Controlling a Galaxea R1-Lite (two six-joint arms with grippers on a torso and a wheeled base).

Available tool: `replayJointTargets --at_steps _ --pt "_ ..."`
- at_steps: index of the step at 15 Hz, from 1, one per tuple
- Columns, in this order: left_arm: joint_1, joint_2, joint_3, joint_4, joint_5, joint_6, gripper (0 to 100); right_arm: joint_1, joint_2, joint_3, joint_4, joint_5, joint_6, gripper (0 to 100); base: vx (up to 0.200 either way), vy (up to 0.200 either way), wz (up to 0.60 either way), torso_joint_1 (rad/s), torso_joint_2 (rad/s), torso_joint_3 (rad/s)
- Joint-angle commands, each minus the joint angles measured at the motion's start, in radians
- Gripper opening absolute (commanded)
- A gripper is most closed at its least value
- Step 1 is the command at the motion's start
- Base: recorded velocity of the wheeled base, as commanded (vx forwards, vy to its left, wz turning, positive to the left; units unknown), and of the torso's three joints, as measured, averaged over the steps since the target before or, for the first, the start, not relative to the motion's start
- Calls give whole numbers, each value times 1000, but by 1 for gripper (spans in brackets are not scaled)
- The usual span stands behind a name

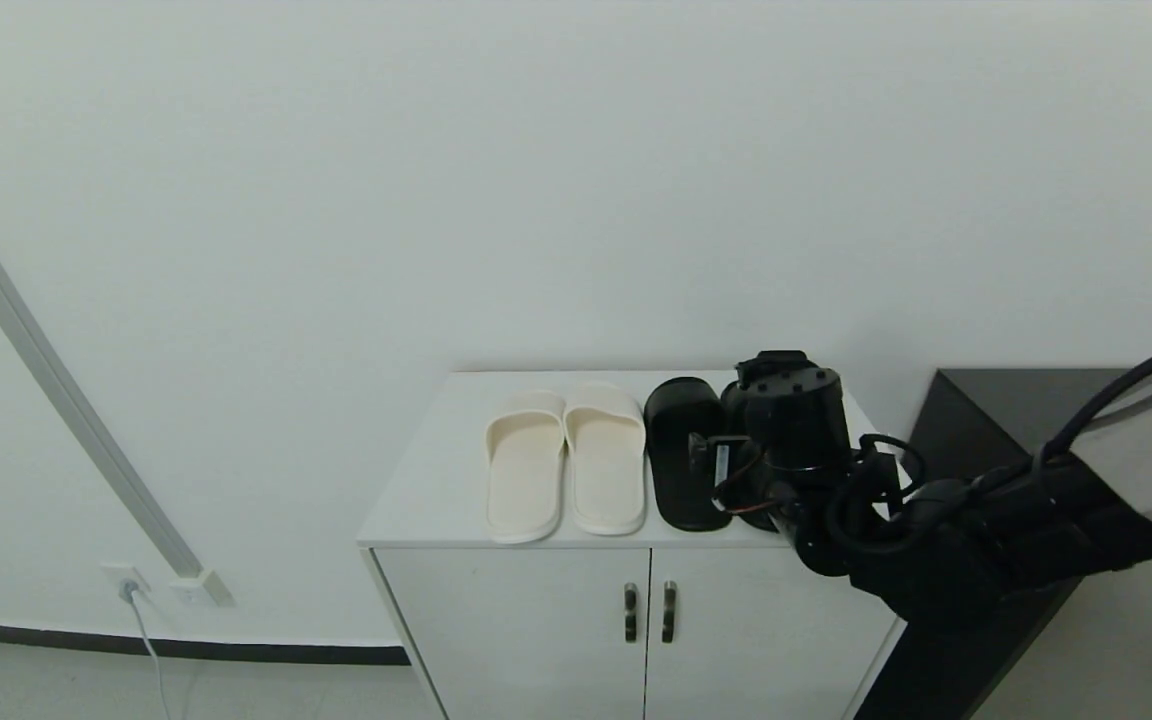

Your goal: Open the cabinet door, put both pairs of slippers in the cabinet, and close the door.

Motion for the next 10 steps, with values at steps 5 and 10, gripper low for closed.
replayJointTargets --at_steps 5,10 --pt "-1 0 -2 0 0 -1 0 -71 181 -186 0 -1 -11 100 0 0 0 0 0 0" --pt "1 0 0 0 0 -1 0 -101 265 -308 0 -1 -57 100 0 0 0 0 0 0"
